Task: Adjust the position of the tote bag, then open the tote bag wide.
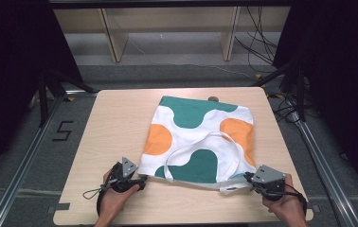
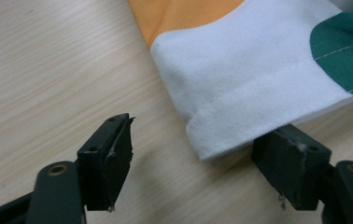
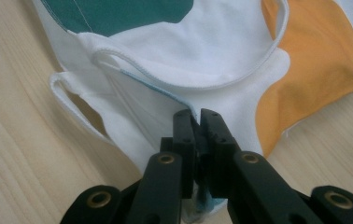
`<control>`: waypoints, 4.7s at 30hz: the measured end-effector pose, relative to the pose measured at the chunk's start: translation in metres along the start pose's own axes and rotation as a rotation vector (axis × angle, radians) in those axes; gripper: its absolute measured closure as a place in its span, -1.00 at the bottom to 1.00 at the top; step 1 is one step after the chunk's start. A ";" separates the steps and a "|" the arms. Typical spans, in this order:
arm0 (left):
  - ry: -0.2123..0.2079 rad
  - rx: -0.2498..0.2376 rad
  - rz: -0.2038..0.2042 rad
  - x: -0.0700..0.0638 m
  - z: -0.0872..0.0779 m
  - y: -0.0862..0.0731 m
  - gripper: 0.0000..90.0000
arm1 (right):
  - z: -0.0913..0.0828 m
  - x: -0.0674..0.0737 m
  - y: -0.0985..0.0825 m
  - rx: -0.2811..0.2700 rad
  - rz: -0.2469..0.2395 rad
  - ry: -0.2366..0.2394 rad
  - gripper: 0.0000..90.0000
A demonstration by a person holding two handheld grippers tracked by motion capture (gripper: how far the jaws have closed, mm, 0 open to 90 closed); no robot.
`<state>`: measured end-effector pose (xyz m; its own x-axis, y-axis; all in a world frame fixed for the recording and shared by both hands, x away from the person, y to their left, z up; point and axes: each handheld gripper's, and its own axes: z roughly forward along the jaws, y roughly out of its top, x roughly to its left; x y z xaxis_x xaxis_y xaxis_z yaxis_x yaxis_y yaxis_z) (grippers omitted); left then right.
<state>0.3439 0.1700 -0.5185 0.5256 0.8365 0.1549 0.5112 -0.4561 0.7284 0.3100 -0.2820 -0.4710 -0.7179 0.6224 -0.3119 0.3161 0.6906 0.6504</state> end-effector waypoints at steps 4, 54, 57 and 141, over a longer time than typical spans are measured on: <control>-0.029 -0.038 0.004 0.000 0.002 0.005 -0.19 | -0.001 0.000 0.000 -0.007 0.010 0.001 0.86; -0.045 -0.077 0.160 -0.035 -0.008 0.017 0.74 | 0.003 -0.025 -0.018 -0.009 0.117 -0.158 0.88; -0.057 -0.076 0.173 -0.032 -0.010 0.019 0.74 | 0.002 -0.026 -0.018 -0.024 0.115 -0.161 0.88; -0.059 -0.605 0.011 0.041 -0.136 0.142 0.90 | -0.107 -0.108 0.143 -0.392 0.001 -0.256 0.91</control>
<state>0.3451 0.1807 -0.3177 0.5745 0.8065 0.1397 0.0378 -0.1966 0.9798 0.3664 -0.2898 -0.2707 -0.5263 0.7278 -0.4398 0.0233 0.5293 0.8481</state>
